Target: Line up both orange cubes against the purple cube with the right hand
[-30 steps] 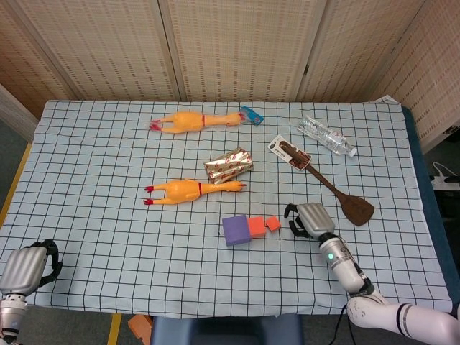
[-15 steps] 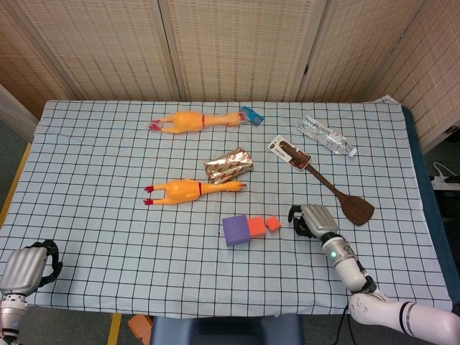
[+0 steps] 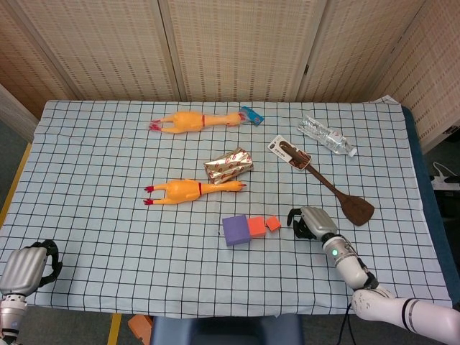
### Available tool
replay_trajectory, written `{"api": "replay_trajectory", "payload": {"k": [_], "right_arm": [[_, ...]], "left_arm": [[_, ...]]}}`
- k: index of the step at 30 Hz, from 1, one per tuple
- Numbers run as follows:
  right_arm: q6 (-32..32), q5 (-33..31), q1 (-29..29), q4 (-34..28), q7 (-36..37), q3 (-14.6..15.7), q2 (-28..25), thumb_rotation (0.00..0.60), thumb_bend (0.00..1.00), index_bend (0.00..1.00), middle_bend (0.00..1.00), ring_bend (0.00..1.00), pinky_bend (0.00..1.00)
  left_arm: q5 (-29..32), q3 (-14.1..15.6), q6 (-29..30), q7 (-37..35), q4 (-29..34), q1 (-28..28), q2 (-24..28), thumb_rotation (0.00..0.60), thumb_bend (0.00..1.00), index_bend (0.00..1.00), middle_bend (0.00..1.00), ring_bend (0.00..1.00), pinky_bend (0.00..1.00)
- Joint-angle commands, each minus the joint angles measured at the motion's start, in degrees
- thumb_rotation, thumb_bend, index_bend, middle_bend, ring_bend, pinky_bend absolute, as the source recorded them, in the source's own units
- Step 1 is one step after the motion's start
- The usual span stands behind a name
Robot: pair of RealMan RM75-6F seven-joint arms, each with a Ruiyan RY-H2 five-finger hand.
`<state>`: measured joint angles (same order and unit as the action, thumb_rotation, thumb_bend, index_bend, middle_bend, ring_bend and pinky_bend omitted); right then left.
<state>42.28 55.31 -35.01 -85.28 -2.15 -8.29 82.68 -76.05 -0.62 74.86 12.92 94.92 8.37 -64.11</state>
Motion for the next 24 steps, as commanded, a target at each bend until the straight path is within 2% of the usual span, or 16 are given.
{"api": "replay_trajectory", "payload": {"k": [1,10,24], "right_arm": [[0.6,0.2,0.0,0.6,-0.1,0.2,0.4,0.600,0.66,0.49,0.97,0.89,0.93],[-1.2,0.5,-0.3,1.9,1.9,0.4,0.8,0.600,0.66,0.46,0.97,0.89,0.93],[-1.8,5.0,0.1,3.2,6.5,0.6,1.3,0.600,0.66,0.44,0.98,0.89,0.93]], "left_arm": [[0.0,0.0,0.0,0.0,0.0,0.0,0.0,0.600,0.41,0.27,0.40,0.41,0.52],[0.2,0.0,-0.1,0.0,0.0,0.0,0.0,0.600,0.41,0.27,0.40,0.41,0.52],[0.3,0.0,-0.2,0.0,0.1,0.0,0.1,0.600,0.41,0.27,0.40,0.41,0.52]]}}
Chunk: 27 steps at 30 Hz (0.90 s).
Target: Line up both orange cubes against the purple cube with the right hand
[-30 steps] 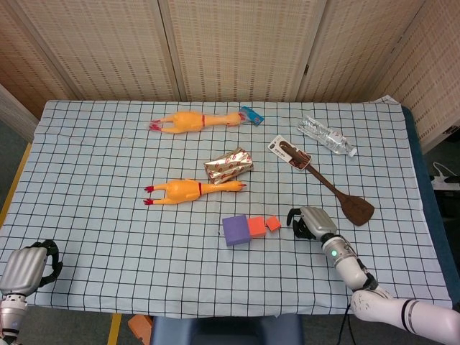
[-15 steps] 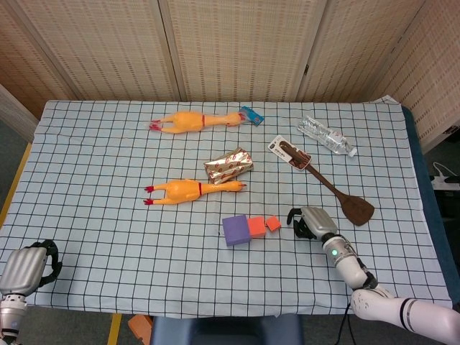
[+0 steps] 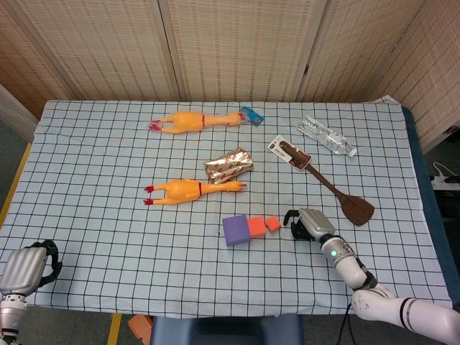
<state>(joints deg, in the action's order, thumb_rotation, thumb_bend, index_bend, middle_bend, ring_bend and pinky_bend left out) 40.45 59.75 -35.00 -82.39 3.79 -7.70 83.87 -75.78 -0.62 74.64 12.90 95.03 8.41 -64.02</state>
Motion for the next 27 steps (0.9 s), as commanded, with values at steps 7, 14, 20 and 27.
{"api": "replay_trajectory", "payload": {"k": [7,14,20,27], "right_arm": [[-0.5,1.8,0.2,1.7,2.2,0.3,0.6,0.600,0.66,0.42,0.98,0.89,0.93],[-1.3,3.9,0.2,2.3,4.7,0.5,0.7,0.600,0.66,0.39,0.98,0.89,0.93],[-1.2,6.6,0.5,2.0,7.7,0.5,0.3,0.600,0.66,0.39,0.98,0.89,0.93],[-0.7,8.5,0.7,1.7,9.4,0.6,-0.1,0.600,0.66,0.39,0.98,0.89,0.93]], "left_arm": [[0.0,0.0,0.0,0.0,0.1,0.0,0.0,0.600,0.41,0.27,0.40,0.41,0.52],[0.1,0.0,-0.1,0.0,0.1,0.0,0.0,0.600,0.41,0.27,0.40,0.41,0.52],[0.1,0.0,0.0,-0.1,0.0,0.0,0.0,0.600,0.41,0.27,0.40,0.41,0.52],[0.1,0.1,-0.1,0.1,0.2,0.0,0.0,0.600,0.41,0.27,0.40,0.41,0.52]]}}
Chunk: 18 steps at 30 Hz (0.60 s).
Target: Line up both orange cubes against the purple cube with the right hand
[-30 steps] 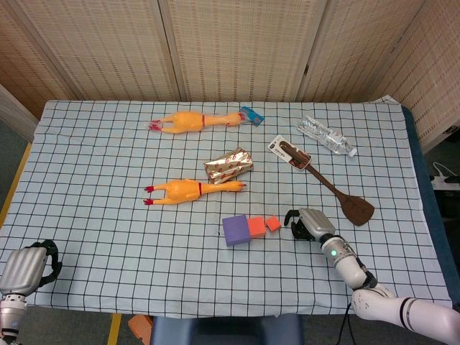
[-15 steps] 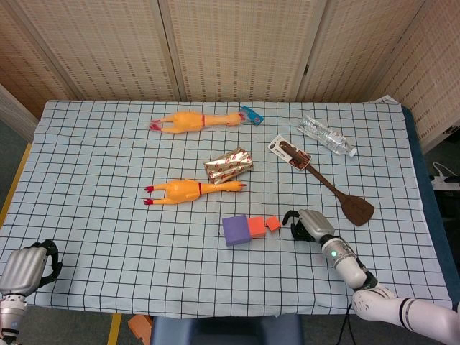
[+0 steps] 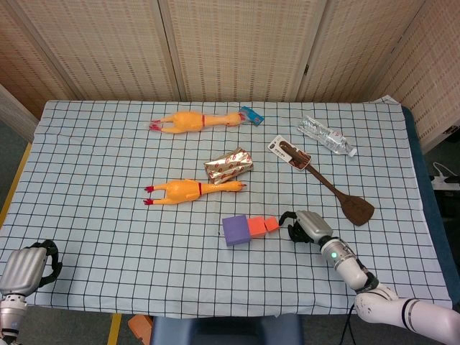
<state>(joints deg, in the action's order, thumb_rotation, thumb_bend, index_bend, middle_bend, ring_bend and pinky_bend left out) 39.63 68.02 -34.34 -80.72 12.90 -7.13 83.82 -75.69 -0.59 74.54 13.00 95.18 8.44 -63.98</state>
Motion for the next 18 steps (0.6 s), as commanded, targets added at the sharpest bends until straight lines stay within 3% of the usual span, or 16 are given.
{"api": "replay_trajectory", "payload": {"k": [1,18], "right_arm": [[0.1,0.4,0.0,0.1,0.5,0.1,0.0,0.600,0.66,0.39,0.98,0.89,0.93],[-0.4,2.6,-0.2,1.8,3.7,0.6,1.1,0.600,0.66,0.39,0.98,0.89,0.93]], "left_arm": [[0.0,0.0,0.0,0.0,0.0,0.0,0.0,0.600,0.41,0.27,0.40,0.41,0.52],[0.0,0.0,0.0,-0.1,0.1,0.0,0.1,0.600,0.41,0.27,0.40,0.41,0.52]]}}
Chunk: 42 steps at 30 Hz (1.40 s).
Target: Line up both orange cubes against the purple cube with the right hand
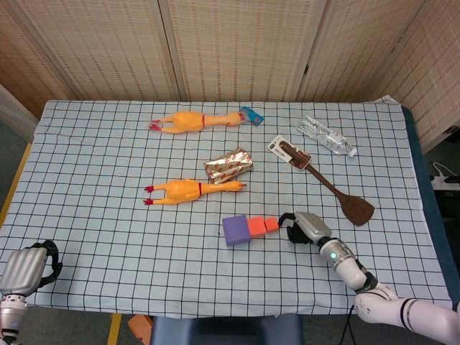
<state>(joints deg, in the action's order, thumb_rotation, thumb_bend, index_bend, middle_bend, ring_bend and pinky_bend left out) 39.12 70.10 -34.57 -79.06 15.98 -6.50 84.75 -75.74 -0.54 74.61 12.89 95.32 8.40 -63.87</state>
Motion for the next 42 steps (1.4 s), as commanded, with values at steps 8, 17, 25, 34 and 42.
{"api": "replay_trajectory", "payload": {"k": [8,17,25,34,42], "right_arm": [[0.8,2.2,0.0,0.4,2.4,0.2,0.1,0.600,0.66,0.39,0.98,0.89,0.93],[0.6,2.5,-0.2,0.9,3.0,0.4,0.2,0.600,0.66,0.39,0.98,0.89,0.93],[0.7,3.4,-0.3,1.2,4.0,0.7,0.7,0.600,0.66,0.39,0.98,0.89,0.93],[1.1,4.7,-0.4,1.3,5.5,0.9,0.7,0.600,0.66,0.39,0.98,0.89,0.93],[1.0,5.0,-0.4,1.8,6.3,1.2,0.9,0.600,0.66,0.39,0.98,0.89,0.93]], "left_arm": [[0.1,0.0,-0.1,0.1,0.0,0.0,0.0,0.600,0.41,0.27,0.40,0.41,0.52],[0.1,0.0,-0.3,0.2,-0.1,0.1,-0.1,0.600,0.41,0.27,0.40,0.41,0.52],[0.2,0.0,-0.3,0.0,-0.1,0.1,0.0,0.600,0.41,0.27,0.40,0.41,0.52],[0.2,0.0,-0.3,0.0,-0.1,0.1,0.0,0.600,0.41,0.27,0.40,0.41,0.52],[0.2,0.0,-0.3,0.0,-0.1,0.1,0.0,0.600,0.41,0.27,0.40,0.41,0.52]]}}
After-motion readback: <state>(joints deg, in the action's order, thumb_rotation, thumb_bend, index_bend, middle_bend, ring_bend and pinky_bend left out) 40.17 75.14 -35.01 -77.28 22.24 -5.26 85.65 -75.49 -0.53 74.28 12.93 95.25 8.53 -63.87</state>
